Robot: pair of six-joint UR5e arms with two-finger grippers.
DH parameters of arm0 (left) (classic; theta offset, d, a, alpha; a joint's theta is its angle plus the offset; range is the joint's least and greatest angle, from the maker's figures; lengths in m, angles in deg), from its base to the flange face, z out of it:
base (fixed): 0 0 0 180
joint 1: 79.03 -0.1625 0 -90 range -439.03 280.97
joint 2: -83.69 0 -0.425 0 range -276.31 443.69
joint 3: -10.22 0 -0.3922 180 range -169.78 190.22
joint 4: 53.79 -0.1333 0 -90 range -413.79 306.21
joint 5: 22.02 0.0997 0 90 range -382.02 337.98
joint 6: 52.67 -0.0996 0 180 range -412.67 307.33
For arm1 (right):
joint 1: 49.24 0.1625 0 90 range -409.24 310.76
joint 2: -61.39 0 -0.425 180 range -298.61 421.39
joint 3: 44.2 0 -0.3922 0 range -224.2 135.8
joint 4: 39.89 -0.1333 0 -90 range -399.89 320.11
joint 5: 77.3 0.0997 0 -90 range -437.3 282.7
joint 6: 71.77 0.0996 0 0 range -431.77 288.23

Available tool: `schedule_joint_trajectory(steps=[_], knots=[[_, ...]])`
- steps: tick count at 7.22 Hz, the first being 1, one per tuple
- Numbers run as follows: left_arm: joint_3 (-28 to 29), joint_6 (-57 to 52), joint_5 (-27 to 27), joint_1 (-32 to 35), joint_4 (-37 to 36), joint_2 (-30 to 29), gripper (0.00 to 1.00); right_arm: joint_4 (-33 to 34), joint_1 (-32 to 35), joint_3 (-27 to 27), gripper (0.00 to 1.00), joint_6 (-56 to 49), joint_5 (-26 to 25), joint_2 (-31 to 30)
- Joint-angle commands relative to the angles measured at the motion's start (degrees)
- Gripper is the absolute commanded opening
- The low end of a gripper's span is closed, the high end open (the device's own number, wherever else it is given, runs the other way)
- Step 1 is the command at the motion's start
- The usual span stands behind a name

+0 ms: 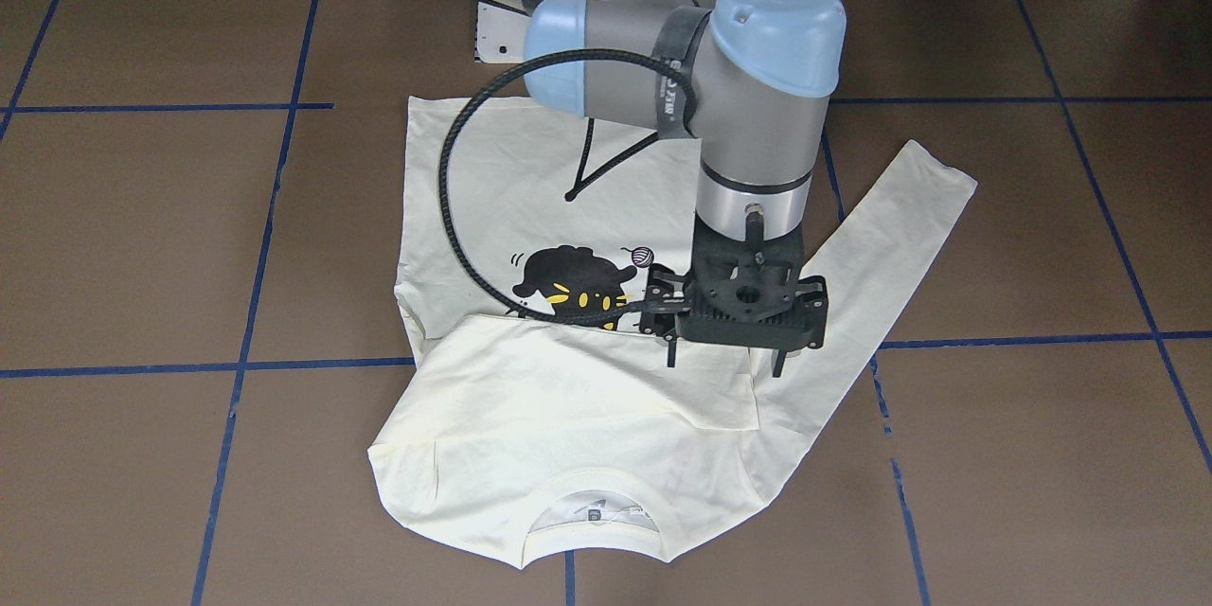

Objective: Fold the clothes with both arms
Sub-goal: 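Lift the sleeve with the right gripper and fold it across the shirt body, then release the sleeve and raise the right gripper away from the shirt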

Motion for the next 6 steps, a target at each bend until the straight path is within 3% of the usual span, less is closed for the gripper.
schedule_joint_trajectory(steps=[1,2,4,6], knots=[[-0.5,7.5,0.1,-0.8,9.3,-0.9,1.0,9.6,7.8,-14.5,1.0,-10.3,10.7,-9.6],[-0.8,8.1,-0.5,-4.7,18.1,1.2,1.0,11.2,10.0,-18.8,1.0,-15.8,12.4,-14.8],[-2.1,12.3,3.0,-14.4,19.7,3.6,1.0,11.3,14.8,-29.6,1.0,-28.1,15.2,-27.4],[-8.7,16.3,14.4,-22.6,19.8,12.6,1.0,11.1,21.5,-37.7,1.0,-41.0,20.3,-38.7]])
